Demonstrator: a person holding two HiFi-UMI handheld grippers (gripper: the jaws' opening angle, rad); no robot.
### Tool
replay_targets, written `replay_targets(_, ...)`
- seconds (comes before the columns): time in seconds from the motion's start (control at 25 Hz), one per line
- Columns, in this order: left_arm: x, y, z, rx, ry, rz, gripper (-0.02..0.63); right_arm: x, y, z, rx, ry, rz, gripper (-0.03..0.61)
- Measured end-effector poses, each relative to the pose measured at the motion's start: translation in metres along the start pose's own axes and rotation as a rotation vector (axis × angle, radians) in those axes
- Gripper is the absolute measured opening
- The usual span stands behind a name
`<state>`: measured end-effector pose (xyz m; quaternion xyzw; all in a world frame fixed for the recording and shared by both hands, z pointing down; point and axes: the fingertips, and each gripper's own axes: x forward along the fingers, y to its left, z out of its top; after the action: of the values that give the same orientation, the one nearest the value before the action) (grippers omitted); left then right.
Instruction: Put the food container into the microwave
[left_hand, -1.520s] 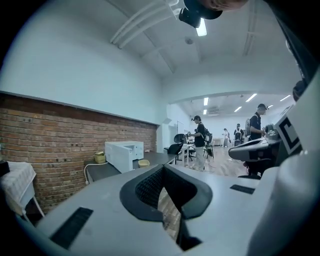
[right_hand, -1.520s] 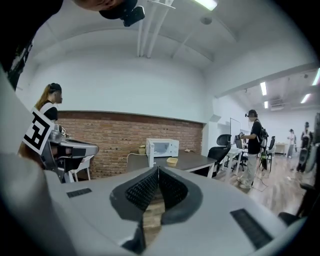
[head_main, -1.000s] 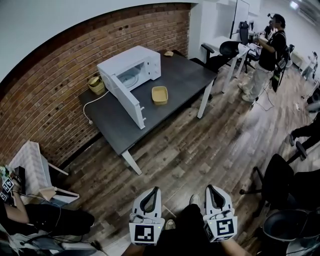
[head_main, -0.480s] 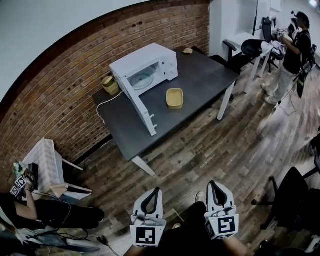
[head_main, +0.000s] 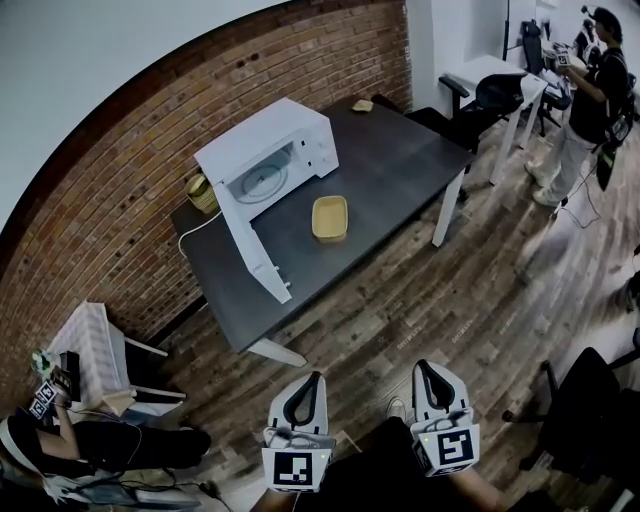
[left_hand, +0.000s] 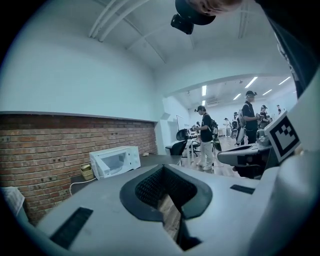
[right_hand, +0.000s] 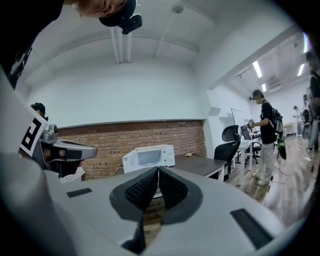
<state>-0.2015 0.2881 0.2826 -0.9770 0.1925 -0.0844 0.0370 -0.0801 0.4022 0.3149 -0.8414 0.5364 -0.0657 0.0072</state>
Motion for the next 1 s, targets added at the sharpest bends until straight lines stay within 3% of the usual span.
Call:
replay_targets(0.32,0.056,-0.014,0.004,-0.007,0.029,0.061,0.009,0.043,-0.045,0.002,-0.011,0.028,0.094,0.064)
replay_targets(0.68,0.092,-0.018,0.004,-0.052,0.027,0.064,0.009,0.077,-0.051,0.012,0.011,0.038,0.168,0.064)
replay_targets(1.0,0.152,-0.018,0.006,-0.038,0.005,-0.015,0.009,0.104,-0.088,-0.009,-0.018,0.081,0.104,0.064)
